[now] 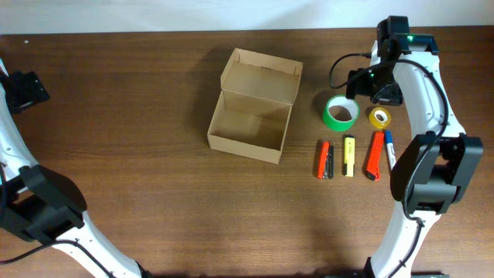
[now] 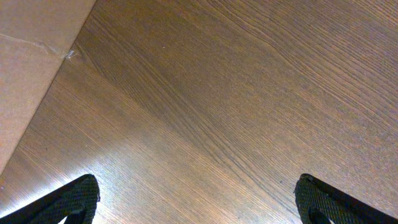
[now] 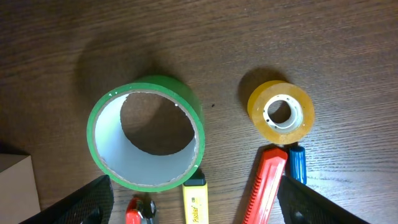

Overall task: Pack container
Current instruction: 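Grasp the green tape roll with the right gripper and lift, then lower the green tape roll into the box and open the right gripper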

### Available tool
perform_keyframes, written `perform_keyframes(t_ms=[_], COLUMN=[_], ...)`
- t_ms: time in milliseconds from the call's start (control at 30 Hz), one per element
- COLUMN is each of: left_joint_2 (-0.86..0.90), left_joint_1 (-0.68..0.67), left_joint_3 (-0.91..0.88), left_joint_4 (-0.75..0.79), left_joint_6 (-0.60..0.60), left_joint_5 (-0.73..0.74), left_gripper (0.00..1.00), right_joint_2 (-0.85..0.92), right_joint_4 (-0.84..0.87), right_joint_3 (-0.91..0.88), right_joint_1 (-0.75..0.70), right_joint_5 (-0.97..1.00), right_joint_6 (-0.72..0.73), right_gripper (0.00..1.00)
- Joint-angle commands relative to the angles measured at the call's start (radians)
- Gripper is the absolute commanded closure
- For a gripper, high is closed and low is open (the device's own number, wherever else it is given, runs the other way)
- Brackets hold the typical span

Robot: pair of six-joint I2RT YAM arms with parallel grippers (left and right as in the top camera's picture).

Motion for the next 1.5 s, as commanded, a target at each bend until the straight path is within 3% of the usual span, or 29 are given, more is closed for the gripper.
perform_keyframes(t_ms=[0, 100, 333, 467, 500, 567, 700, 867, 1033, 1167, 1333, 1467], left_joint_2=[-0.018, -0.018, -0.019, -0.018, -0.018, -0.018, -0.018, -0.018, -0.018, -0.019, -0.018, -0.018], left_joint_1=[0.001, 0.001, 0.001, 0.001, 0.001, 0.001, 0.001, 0.001, 0.001, 0.001, 0.001, 0.001], left_joint_3=[-0.008, -0.008, -0.008, -0.008, -0.008, -0.008, -0.008, -0.008, -0.008, -0.008, -0.008, -0.008], left_joint_4=[0.002, 0.002, 0.002, 0.002, 0.002, 0.002, 0.002, 0.002, 0.002, 0.002, 0.002, 0.002], left_joint_6=[0.016, 0.016, 0.016, 0.016, 0.016, 0.016, 0.016, 0.016, 0.016, 0.016, 0.016, 0.016], left_joint_5=[0.011, 0.011, 0.011, 0.011, 0.011, 0.011, 0.011, 0.011, 0.011, 0.011, 0.011, 0.011], left_gripper=[0.00, 0.00, 0.00, 0.00, 0.00, 0.00, 0.00, 0.00, 0.00, 0.00, 0.00, 0.00], right_joint_2=[0.058, 0.093, 0.153, 0.185, 0.191, 0.204, 0.210, 0.209, 0.209, 0.183, 0.026, 0.011], right_joint_4=[-0.013, -0.029, -0.042, -0.046, -0.046, -0.046, -0.040, -0.101, -0.306, -0.394, -0.399, -0.437], right_joint_3=[0.006, 0.005, 0.005, 0.004, 0.004, 0.004, 0.004, 0.091, 0.562, 0.854, 0.877, 0.847], right_joint_1=[0.004, 0.004, 0.004, 0.003, 0.003, 0.003, 0.003, 0.003, 0.006, 0.022, 0.206, 0.416], right_joint_5=[-0.001, 0.005, 0.013, 0.013, 0.013, 0.013, 0.013, 0.013, 0.002, -0.128, -0.156, -0.126], right_joint_6=[0.005, 0.005, 0.005, 0.005, 0.005, 0.005, 0.005, -0.019, -0.046, -0.116, -0.230, -0.261], right_gripper=[0.15, 0.16, 0.32, 0.34, 0.38, 0.78, 0.97, 0.97, 0.96, 0.96, 0.96, 0.96])
